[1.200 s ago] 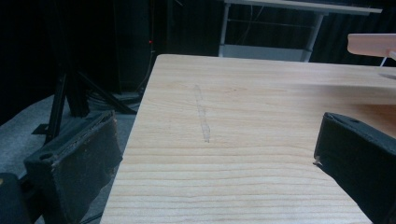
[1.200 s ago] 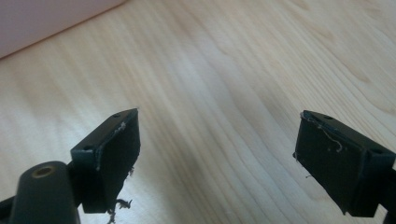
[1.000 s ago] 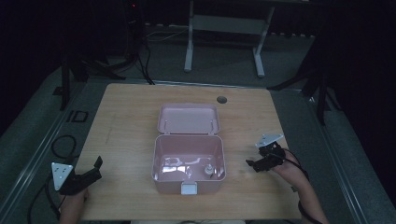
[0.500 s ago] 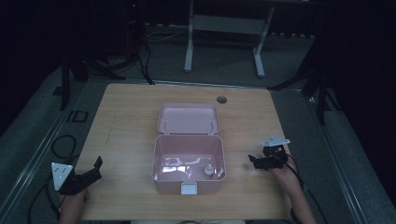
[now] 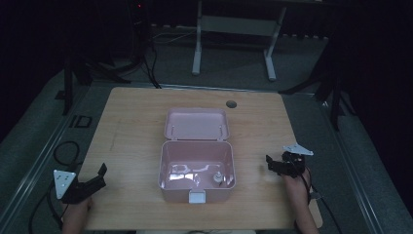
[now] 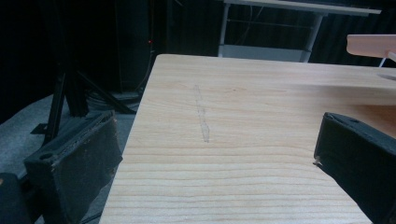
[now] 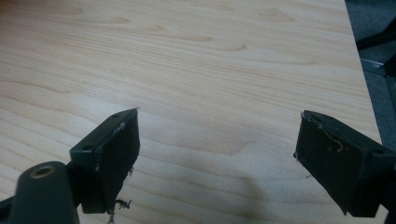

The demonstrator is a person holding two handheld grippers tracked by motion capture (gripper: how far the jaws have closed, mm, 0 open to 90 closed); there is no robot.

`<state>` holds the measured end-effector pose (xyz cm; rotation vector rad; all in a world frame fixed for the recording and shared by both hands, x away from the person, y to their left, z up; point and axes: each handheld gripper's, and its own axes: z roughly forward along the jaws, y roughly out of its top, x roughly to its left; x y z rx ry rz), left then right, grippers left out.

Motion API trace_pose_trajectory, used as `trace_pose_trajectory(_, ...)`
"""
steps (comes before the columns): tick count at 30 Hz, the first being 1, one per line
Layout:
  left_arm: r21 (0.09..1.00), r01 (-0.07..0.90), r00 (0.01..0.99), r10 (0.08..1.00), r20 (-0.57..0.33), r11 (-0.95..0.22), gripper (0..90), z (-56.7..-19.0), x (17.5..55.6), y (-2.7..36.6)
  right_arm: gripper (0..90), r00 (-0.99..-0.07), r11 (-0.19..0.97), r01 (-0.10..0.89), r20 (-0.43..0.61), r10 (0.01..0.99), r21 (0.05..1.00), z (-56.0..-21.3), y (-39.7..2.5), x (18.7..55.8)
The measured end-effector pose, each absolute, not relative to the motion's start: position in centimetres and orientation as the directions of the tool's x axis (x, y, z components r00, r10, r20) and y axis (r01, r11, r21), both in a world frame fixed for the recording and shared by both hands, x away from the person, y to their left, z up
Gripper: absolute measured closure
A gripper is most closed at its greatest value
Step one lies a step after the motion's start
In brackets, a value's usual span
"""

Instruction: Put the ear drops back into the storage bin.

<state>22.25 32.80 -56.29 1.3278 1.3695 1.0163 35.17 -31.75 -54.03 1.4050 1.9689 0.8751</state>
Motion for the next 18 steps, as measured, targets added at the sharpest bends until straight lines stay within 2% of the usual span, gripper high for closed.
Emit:
trace_pose_trajectory(9,0.974,0.215,0.029,0.997,-0.078,0.070,0.5,-56.3,22.2,32.8,13.0,-0.235,0.145,0.568,-0.009,0.972,0.810,-54.6,-32.0,34.6)
trace_pose_trajectory(18,0.974,0.215,0.031,0.996,-0.080,0.072,0.5,-56.3,22.2,32.8,13.1,-0.192,0.098,0.582,0.020,0.981,0.807,-55.2,-32.5,34.2)
